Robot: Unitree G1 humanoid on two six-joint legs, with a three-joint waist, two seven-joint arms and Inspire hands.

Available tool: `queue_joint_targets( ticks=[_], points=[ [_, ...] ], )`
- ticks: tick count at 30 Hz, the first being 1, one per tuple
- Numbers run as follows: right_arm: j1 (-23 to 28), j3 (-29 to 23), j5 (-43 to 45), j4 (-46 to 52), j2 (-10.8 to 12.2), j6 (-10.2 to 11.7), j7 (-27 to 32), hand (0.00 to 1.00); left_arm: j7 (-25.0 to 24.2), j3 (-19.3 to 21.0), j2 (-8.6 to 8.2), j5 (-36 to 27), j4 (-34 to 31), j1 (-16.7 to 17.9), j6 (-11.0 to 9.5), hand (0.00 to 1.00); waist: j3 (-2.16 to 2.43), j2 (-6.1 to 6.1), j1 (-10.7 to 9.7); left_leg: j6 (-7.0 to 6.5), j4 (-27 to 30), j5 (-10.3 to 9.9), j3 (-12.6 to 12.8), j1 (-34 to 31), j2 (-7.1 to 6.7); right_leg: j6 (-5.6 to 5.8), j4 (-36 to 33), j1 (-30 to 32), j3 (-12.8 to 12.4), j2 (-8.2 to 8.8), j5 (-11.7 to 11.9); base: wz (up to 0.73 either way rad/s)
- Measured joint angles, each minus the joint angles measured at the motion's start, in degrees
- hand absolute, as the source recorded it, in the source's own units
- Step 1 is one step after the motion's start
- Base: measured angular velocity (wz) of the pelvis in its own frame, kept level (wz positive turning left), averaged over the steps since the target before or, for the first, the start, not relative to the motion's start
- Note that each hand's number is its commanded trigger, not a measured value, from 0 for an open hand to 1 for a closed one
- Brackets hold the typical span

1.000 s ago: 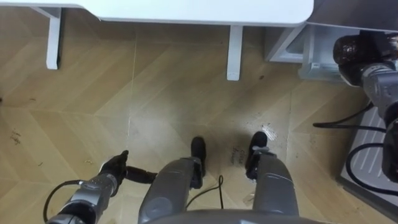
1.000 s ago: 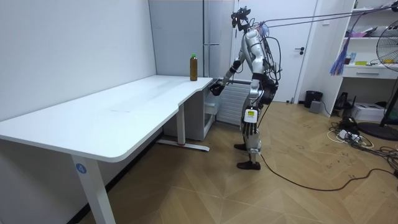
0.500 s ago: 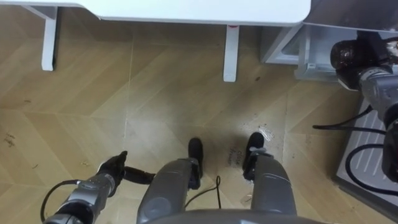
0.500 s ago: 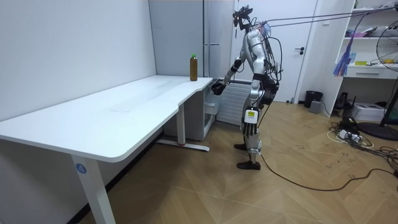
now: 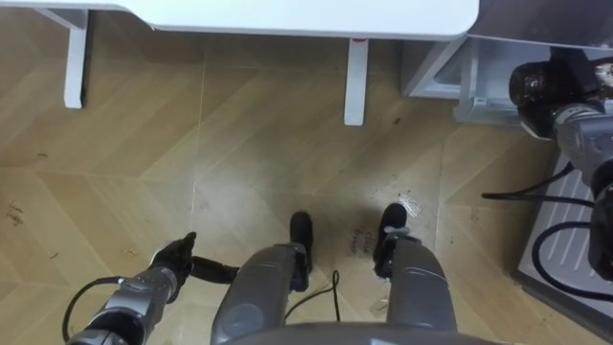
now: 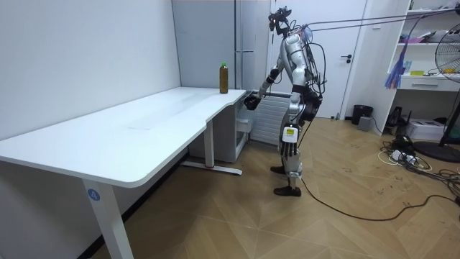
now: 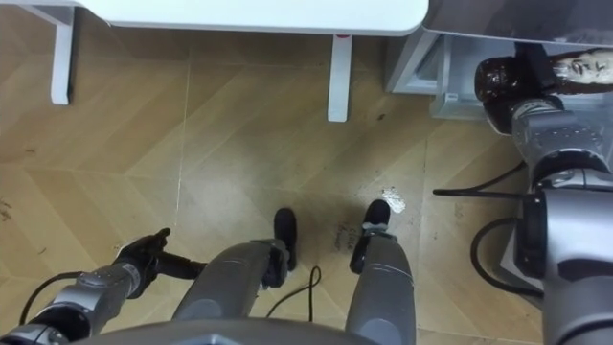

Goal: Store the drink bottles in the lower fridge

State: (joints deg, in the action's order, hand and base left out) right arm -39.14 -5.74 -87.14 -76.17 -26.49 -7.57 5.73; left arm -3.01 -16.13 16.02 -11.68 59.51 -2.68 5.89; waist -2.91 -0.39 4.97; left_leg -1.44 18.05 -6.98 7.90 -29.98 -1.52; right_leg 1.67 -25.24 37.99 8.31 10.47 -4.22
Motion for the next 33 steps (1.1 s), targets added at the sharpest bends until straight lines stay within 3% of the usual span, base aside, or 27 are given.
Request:
queue_joint_targets(
  ticks=[27, 28, 29, 33],
  points=[
    [0.0, 0.7, 1.2, 0.0, 0.0, -0.1, -0.8, 0.00, -0.1, 0.0, 0.00, 0.0, 0.1, 0.0, 0.9, 0.00, 0.01, 0.01, 0.0, 0.00, -0.1, 0.0, 0.3, 0.3, -0.03, 0.02, -0.2, 0.0, -0.3, -0.01, 0.0, 0.00],
    [0.0, 0.9, 1.2, 0.0, 0.0, -0.1, -0.9, 0.71, -0.1, 0.0, 0.00, 0.0, 0.1, 0.0, 1.0, 0.00, 0.01, 0.01, 0.0, 0.00, -0.1, 0.0, 0.3, 0.3, -0.03, 0.02, -0.2, 0.0, -0.3, -0.01, 0.0, 0.00],
    [0.0, 1.1, 1.2, 0.0, 0.0, -0.1, -0.9, 1.00, -0.1, 0.0, 0.00, 0.0, 0.1, 0.0, 1.1, 0.00, 0.01, 0.01, -0.1, 0.00, -0.1, 0.0, 0.3, 0.3, -0.03, 0.02, -0.2, 0.0, -0.3, -0.01, 0.0, 0.00],
    [0.0, 1.1, 1.3, 0.0, 0.0, -0.1, -0.9, 1.00, -0.1, 0.0, 0.00, 0.0, 0.1, 0.0, 1.1, 0.00, 0.01, 0.01, -0.1, -0.01, -0.1, 0.0, 0.3, 0.3, -0.03, -0.01, -0.2, 0.0, -0.4, -0.02, 0.1, 0.00]
  ],
)
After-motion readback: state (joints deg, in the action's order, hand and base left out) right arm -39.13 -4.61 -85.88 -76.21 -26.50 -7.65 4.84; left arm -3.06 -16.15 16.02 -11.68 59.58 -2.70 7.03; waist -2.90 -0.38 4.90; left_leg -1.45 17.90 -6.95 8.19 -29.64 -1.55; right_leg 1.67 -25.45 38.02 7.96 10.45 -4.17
